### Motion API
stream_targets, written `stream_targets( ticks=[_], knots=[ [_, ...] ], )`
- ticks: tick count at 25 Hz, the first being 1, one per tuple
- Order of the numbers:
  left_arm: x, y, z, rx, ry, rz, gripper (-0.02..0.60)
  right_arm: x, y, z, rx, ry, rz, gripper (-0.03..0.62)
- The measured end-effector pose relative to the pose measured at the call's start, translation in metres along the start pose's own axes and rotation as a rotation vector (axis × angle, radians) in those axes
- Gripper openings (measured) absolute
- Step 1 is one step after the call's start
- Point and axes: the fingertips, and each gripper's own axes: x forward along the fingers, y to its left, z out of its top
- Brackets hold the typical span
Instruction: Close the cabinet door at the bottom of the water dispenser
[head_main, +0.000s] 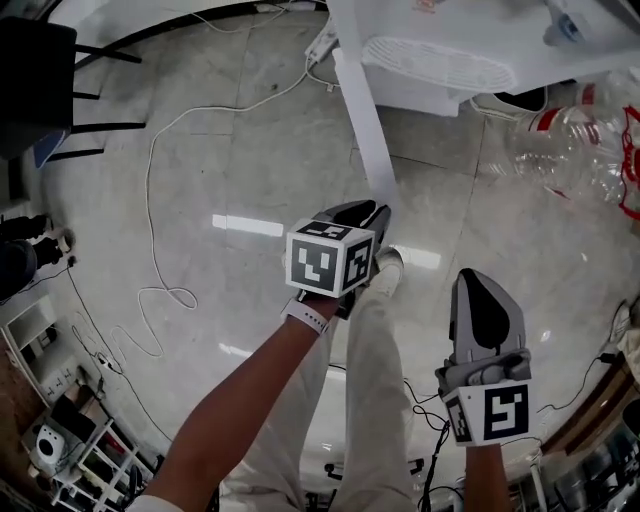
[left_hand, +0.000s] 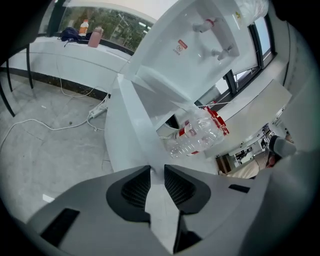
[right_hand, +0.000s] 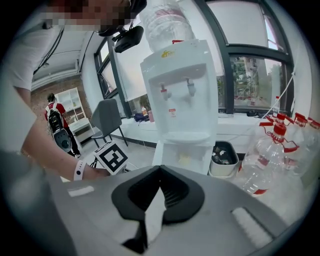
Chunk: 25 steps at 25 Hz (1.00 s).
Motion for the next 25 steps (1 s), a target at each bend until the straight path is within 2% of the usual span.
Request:
stream_targets(
  ticks=[6,25],
  knots=[
    [0.015,-0.016,0.004,-0.022,0.020,0.008,0.092,-0.009,-0.020,0.001,0.017,-0.011,-0.021,0.009],
    [0.057,-0.057,0.030,-0.121,0.034,-0.038,0.077,-0.005,-0.064,0.010,0.008,-0.049,-0.056,0.009]
  ],
)
